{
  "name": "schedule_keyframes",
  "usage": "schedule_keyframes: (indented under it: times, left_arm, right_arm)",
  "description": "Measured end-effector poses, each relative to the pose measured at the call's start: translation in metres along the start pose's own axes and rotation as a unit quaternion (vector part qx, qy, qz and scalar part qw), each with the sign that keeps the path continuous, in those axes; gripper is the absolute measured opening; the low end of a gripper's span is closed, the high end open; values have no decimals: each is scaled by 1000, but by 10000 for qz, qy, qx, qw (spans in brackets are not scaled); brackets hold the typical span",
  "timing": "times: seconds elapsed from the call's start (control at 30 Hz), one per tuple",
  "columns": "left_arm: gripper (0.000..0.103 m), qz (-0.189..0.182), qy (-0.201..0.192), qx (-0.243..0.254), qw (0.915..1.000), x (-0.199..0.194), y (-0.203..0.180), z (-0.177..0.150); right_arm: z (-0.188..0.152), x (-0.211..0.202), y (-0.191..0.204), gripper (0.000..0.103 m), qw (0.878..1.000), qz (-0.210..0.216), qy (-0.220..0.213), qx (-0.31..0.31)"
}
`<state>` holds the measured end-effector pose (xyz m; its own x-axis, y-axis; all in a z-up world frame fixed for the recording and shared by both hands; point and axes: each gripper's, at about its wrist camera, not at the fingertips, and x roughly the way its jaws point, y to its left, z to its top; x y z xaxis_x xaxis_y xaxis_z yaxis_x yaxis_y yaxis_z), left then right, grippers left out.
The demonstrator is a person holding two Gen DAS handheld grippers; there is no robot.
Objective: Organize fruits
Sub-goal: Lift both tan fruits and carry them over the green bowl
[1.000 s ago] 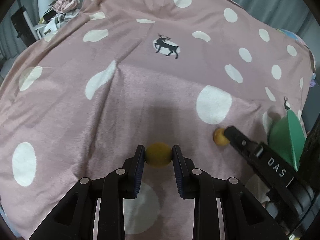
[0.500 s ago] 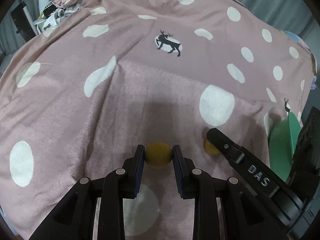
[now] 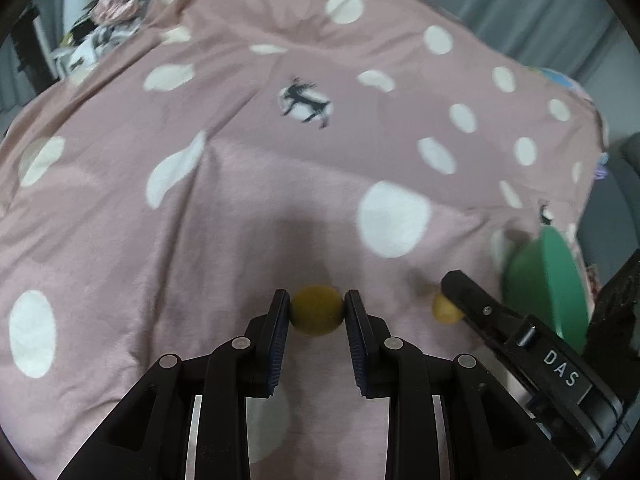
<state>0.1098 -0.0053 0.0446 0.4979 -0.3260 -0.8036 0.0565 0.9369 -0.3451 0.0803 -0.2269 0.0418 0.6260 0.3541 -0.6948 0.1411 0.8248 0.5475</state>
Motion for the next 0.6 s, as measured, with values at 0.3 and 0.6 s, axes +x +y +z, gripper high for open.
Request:
schedule_keyframes:
  times: [0.3,0.6]
  left_arm:
    - [28,-63,-90,535,9985,-4,-39,-5]
    - [28,-342,-217,979,9944,-7,-80,-18]
  right_arm:
    - [6,-35,-8,28,9995,42,-302,24]
    - [12,-89,-30,28,9968,42,-801,55]
